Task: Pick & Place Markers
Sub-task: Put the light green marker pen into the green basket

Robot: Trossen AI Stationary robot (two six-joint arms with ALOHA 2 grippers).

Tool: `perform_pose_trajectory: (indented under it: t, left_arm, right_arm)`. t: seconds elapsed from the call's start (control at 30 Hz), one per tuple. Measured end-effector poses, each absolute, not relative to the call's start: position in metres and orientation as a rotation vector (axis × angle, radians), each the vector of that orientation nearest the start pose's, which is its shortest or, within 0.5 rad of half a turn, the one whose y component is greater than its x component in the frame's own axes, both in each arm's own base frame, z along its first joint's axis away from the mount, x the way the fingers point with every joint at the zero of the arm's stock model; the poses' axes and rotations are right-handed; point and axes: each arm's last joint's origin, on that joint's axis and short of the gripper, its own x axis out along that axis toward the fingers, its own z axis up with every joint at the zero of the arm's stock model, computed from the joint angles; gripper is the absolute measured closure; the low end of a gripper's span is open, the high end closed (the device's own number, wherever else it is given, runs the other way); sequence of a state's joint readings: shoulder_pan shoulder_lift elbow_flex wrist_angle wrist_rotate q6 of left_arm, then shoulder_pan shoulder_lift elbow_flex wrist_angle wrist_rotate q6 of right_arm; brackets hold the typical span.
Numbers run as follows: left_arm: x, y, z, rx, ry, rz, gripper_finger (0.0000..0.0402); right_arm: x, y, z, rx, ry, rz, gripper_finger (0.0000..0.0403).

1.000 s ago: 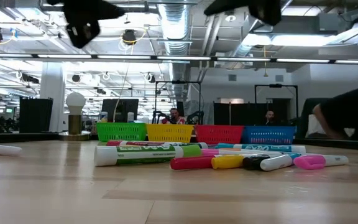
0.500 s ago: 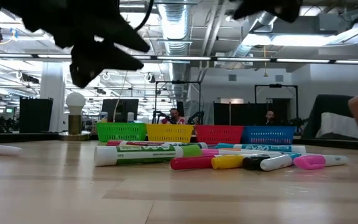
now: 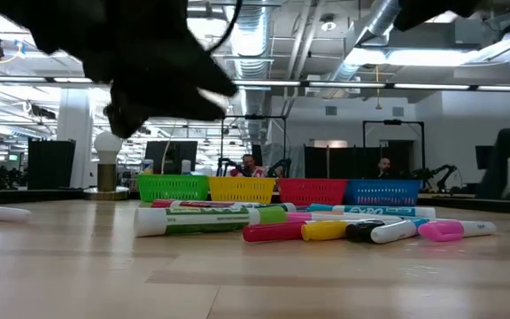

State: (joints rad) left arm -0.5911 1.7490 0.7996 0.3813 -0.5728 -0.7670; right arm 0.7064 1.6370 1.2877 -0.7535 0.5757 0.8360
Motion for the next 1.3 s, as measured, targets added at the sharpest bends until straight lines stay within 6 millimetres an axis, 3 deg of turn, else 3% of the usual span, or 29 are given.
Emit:
perform_pose_trajectory:
  t: [0.33, 0.63, 1.07, 1.3]
  left_arm:
    - [0.287, -0.185, 0.11, -0.295, 0.489, 0.25, 0.0266]
    - [0.286, -0.186, 0.102, -0.2, 0.527, 0.231, 0.0266]
    - [0.282, -0.189, 0.072, -0.186, 0.626, 0.224, 0.0266]
    - [0.278, -0.192, 0.074, -0.175, 0.652, 0.196, 0.0293]
  right_arm:
    - [0.253, 0.213, 0.257, 0.13, 0.834, -0.221, 0.0285]
    - [0.251, 0.216, 0.257, 0.125, 0.832, -0.215, 0.0285]
    - [0.251, 0.215, 0.257, 0.128, 0.83, -0.218, 0.0285]
    - [0.251, 0.215, 0.257, 0.124, 0.829, -0.217, 0.0285]
